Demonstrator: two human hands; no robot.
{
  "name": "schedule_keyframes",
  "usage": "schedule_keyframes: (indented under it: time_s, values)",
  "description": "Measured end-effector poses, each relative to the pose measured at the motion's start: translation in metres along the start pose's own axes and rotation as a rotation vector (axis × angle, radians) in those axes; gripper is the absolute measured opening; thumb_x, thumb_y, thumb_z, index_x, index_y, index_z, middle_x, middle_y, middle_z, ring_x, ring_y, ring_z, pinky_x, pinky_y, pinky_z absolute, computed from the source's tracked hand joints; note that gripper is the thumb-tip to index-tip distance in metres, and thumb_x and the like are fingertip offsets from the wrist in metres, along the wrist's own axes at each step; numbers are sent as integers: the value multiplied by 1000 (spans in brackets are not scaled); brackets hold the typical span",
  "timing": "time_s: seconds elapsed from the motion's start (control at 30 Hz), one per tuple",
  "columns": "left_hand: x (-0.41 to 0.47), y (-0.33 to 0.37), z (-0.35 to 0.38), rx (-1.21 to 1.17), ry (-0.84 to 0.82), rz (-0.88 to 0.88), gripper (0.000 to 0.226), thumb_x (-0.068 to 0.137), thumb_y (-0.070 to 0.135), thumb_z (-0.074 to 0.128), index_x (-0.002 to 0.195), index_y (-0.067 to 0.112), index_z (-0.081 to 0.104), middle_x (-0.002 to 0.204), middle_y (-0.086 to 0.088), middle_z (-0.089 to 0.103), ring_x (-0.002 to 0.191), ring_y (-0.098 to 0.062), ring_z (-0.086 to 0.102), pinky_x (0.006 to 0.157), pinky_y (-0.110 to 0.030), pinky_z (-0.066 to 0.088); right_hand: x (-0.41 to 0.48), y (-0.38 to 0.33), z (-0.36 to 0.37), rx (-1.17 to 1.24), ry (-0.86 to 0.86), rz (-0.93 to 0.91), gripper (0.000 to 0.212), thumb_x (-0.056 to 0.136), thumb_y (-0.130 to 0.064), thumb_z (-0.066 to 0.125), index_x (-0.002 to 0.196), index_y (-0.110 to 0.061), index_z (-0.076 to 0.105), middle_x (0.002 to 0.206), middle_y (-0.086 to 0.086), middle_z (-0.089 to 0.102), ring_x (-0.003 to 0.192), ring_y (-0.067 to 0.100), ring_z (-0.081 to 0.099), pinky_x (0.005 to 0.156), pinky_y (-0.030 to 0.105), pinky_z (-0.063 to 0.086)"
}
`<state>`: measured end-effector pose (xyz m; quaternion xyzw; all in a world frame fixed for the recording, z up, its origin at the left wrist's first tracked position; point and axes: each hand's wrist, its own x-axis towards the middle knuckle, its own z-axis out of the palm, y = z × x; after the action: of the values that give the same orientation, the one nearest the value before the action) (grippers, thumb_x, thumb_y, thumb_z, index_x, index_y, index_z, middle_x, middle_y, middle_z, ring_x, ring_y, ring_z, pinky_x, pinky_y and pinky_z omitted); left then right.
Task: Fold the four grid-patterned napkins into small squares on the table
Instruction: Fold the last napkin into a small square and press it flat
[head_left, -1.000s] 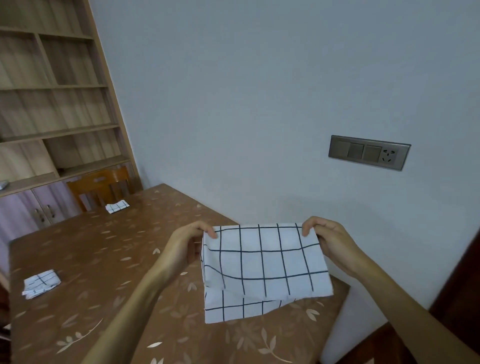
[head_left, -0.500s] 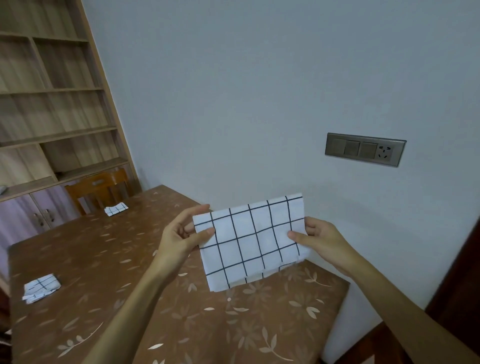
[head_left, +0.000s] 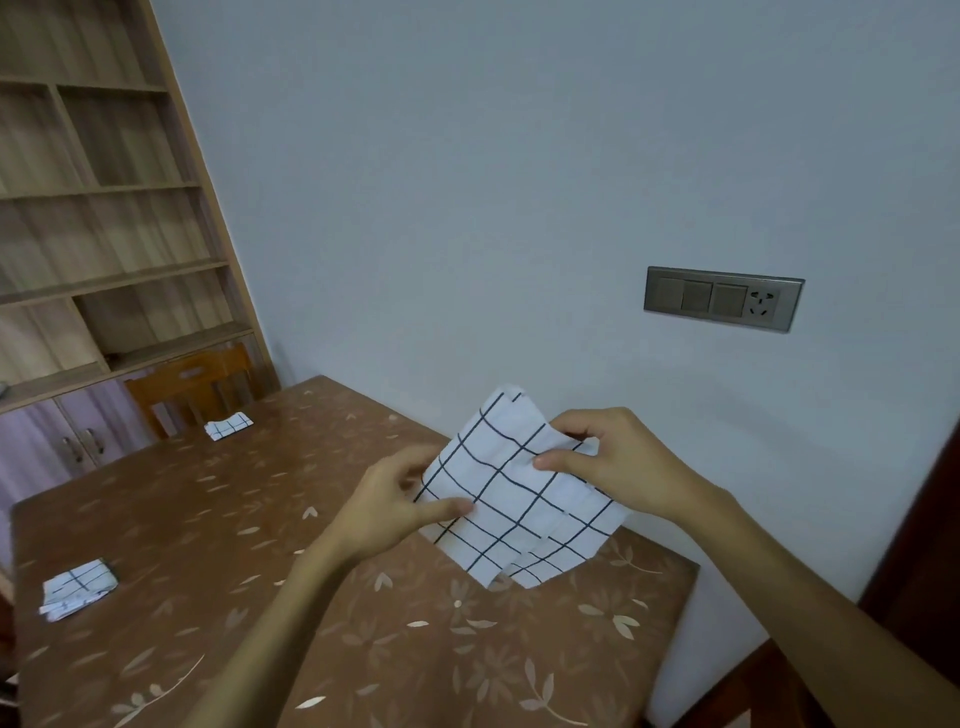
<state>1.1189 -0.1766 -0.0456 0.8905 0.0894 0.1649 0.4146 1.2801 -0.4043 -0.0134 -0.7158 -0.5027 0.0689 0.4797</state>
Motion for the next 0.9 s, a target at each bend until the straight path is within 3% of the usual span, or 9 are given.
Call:
schedule_keyframes:
  time_s: [0.07,0.13,0.27,0.37,0.43,0.67,0.73,0.8,0.9]
  values:
    - [1,10,9,-220,-18,4,39,82,15,83,119,17,71,118,1,76,107,-18,73,92,-39,59,4,-9,3,14,-9,-4,12,84,-30,78,92,-21,77,92,-6,76,89,15,71,82,33,55]
    - [1,19,16,-318,38,-4,32,82,5,81,112,11,74,108,-4,79,97,-23,76,83,-37,62,5,-13,3,52,-2,-1,13,83,-28,80,94,-23,77,93,-10,76,90,7,71,82,23,55]
    - [-2,18,15,-512,158,-51,34,81,2,79,114,8,73,108,-8,79,97,-28,77,80,-38,63,-2,2,-10,241,53,103,26,77,-19,83,102,-19,75,97,-5,78,91,11,74,75,18,56]
    - [-3,12,9,-635,213,-99,41,76,5,80,116,7,70,110,-12,78,98,-33,76,78,-40,63,-12,17,-10,393,76,190,30,81,-9,78,110,-12,74,105,-1,78,100,16,74,89,26,58]
    - [-2,11,10,-662,218,-119,45,74,5,81,117,8,69,110,-12,78,98,-33,76,77,-41,64,-16,22,-2,433,95,224,26,85,-9,75,111,-12,74,107,0,78,103,16,73,92,27,56]
    - [2,15,25,-560,262,-125,59,65,2,91,118,13,67,109,-1,79,96,-21,77,74,-31,63,-12,20,22,454,130,179,20,93,1,62,109,-7,70,102,6,78,91,16,74,75,21,56]
    - [2,16,27,-546,263,-111,60,64,3,92,117,15,67,109,1,79,96,-20,77,73,-30,63,-11,17,27,449,149,176,13,95,-8,62,106,-7,69,99,11,77,86,20,72,76,25,56]
    - [2,19,27,-532,289,-103,60,63,5,93,116,17,67,108,3,79,95,-18,77,72,-29,62,-11,16,30,418,165,183,29,98,-39,58,102,-12,68,99,17,73,87,19,67,82,32,52]
    - [4,20,30,-518,343,-76,62,62,5,93,117,16,67,109,2,78,95,-15,76,71,-26,62,-13,12,34,451,155,217,37,92,-53,53,108,-24,71,105,-4,76,101,9,71,91,26,53]
